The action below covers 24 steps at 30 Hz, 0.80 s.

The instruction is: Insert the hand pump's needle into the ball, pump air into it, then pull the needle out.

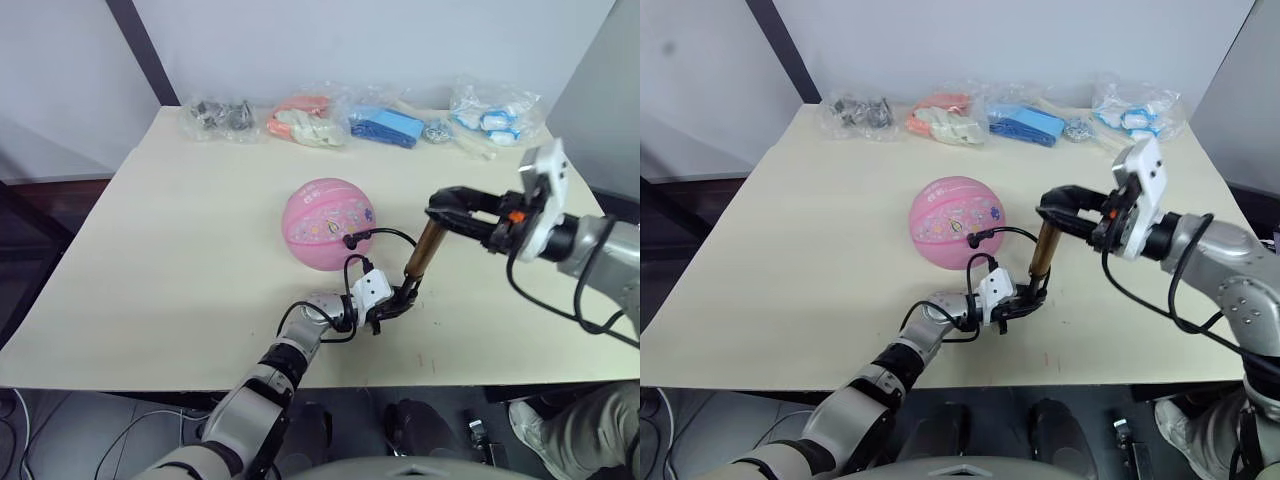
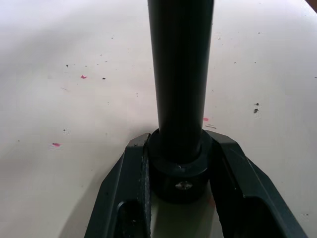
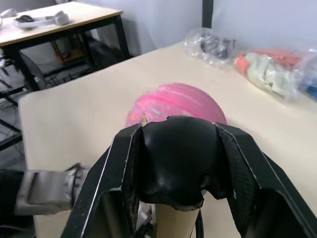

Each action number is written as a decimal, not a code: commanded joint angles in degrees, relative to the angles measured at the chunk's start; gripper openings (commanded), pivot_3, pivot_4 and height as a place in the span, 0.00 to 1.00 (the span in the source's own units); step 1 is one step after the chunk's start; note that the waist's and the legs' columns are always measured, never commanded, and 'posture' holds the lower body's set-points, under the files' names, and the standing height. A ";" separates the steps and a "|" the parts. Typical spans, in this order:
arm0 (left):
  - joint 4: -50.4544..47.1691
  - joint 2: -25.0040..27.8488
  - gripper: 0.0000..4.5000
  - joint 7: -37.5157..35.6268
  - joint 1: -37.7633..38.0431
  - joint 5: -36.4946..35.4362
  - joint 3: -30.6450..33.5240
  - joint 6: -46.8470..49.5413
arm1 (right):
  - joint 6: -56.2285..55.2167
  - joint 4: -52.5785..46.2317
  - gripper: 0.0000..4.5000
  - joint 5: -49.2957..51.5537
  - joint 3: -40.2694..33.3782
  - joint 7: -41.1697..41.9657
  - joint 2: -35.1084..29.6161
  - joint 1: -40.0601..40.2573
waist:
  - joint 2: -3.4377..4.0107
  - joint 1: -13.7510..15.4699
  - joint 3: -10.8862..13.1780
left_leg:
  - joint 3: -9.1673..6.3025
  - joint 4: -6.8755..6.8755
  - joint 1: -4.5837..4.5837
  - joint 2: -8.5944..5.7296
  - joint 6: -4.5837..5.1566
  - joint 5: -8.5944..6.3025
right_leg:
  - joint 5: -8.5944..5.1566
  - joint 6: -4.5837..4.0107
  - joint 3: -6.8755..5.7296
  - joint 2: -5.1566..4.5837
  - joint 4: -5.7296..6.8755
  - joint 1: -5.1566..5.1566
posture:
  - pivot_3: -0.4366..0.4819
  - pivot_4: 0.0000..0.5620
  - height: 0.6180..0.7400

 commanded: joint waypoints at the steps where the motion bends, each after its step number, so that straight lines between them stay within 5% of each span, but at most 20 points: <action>1: 4.11 3.14 0.25 -0.82 4.77 3.22 -1.44 4.86 | -3.74 9.38 0.37 -14.40 12.97 0.32 4.02 7.46 | -0.30 -0.24 -0.50 | -0.02 -0.18 0.26 0.04 -0.01 -0.01 | -0.04 -0.07 -0.01 0.01 -0.04 0.16 | 0.48 0.27 1.00; 10: 1.15 3.79 0.25 -0.92 6.20 2.92 -1.43 6.42 | -6.15 13.77 0.37 -22.20 18.32 3.16 8.53 10.96 | -0.15 -0.97 -1.32 | -0.04 -0.34 0.35 0.11 -0.02 -0.01 | -0.09 -0.13 0.02 0.14 -0.03 0.21 | 0.48 0.27 1.00; 24: -0.16 3.30 0.25 -0.93 6.23 2.84 -1.75 7.95 | 8.78 -0.08 0.37 9.16 -12.20 1.84 -2.12 -6.12 | 0.54 -0.16 0.26 | -0.08 -0.31 -0.20 -0.14 -0.03 -0.01 | -0.11 -0.17 -0.04 -0.03 -0.07 -0.19 | 0.48 0.27 1.00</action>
